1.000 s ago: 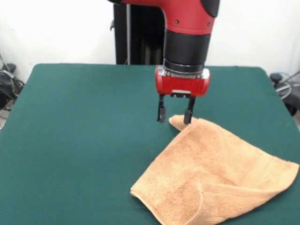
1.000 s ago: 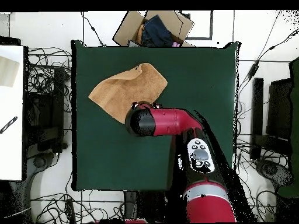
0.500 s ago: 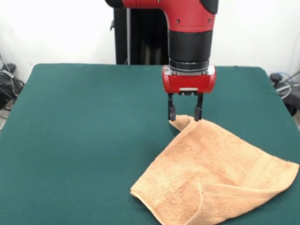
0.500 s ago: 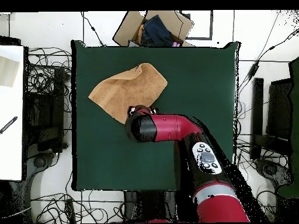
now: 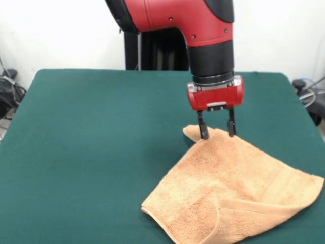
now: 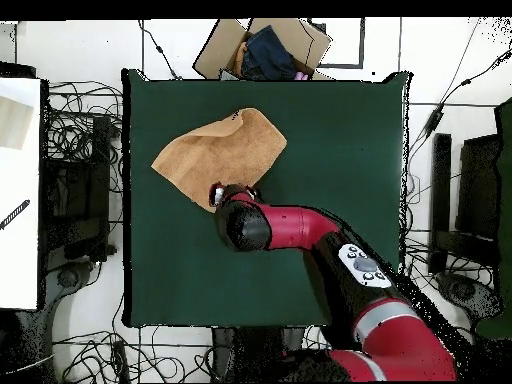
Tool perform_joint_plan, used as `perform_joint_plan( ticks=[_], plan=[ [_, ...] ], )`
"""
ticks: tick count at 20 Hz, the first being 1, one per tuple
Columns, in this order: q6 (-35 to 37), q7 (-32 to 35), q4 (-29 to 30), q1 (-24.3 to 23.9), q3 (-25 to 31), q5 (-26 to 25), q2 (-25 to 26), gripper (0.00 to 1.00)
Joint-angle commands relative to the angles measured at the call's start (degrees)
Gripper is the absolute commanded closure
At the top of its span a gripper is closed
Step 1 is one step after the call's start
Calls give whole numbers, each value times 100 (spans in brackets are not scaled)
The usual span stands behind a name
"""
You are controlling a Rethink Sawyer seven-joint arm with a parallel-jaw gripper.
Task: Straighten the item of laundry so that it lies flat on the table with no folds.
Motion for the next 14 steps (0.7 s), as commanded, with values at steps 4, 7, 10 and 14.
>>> perform_joint_plan(
  ticks=[4, 7, 10, 14],
  plan=[
    [128, 208, 454, -544, 1210, -307, 304, 0],
    [155, 191, 424, -576, 1227, -347, 328, 0],
    [160, 192, 403, -470, 1084, -405, 233, 0],
    [382, 100, 351, -524, 1113, -363, 160, 0]
  ],
)
